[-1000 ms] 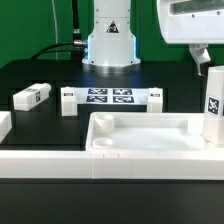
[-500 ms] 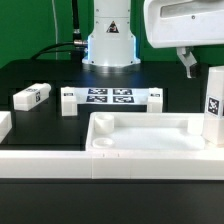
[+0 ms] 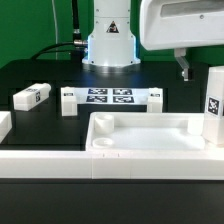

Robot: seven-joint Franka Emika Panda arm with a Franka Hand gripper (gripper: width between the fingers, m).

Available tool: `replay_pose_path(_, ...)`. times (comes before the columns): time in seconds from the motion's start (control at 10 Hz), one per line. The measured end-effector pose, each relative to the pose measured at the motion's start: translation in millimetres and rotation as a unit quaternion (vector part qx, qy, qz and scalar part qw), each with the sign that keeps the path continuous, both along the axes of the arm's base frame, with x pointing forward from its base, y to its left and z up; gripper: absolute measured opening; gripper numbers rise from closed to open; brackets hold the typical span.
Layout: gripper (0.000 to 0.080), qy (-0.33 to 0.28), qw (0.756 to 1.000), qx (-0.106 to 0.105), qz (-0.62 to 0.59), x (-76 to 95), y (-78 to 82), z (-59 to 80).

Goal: Assemble desk

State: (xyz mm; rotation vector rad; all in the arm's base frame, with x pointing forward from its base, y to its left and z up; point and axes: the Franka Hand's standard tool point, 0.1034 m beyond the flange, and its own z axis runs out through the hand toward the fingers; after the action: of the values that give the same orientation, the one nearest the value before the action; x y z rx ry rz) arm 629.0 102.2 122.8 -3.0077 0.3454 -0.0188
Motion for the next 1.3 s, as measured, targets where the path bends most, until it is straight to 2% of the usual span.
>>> replay_pose_path(0.1, 0.0649, -0.003, 0.998, -0.011, 0.062, -0.4, 2.5, 0.3)
replay_pose_path(0.3, 0.0649, -0.013, 0.987, -0.016, 0.160, 0.3, 3.5, 0.3)
replay_pose_path(0.5, 0.0649, -0.020, 0.964, -0.020, 0.266, 1.1, 2.5, -0.8)
replay_pose_path(0.7, 0.0640, -0.020, 0.959, -0.019, 0.281, 0.8, 1.3, -1.9)
replay_pose_path(0.8, 0.0457, -0.020, 0.959, -0.019, 0.281, 0.7, 1.4, -2.1)
replay_pose_path(0.9, 0.0457, -0.020, 0.959, -0.019, 0.281, 0.6, 1.3, -2.3)
replay_pose_path(1.0, 0.0290, -0.020, 0.959, -0.020, 0.281, 1.0, -0.3, -2.3)
replay_pose_path(1.3, 0.0292, -0.019, 0.965, -0.017, 0.260, 1.0, -1.2, -2.5)
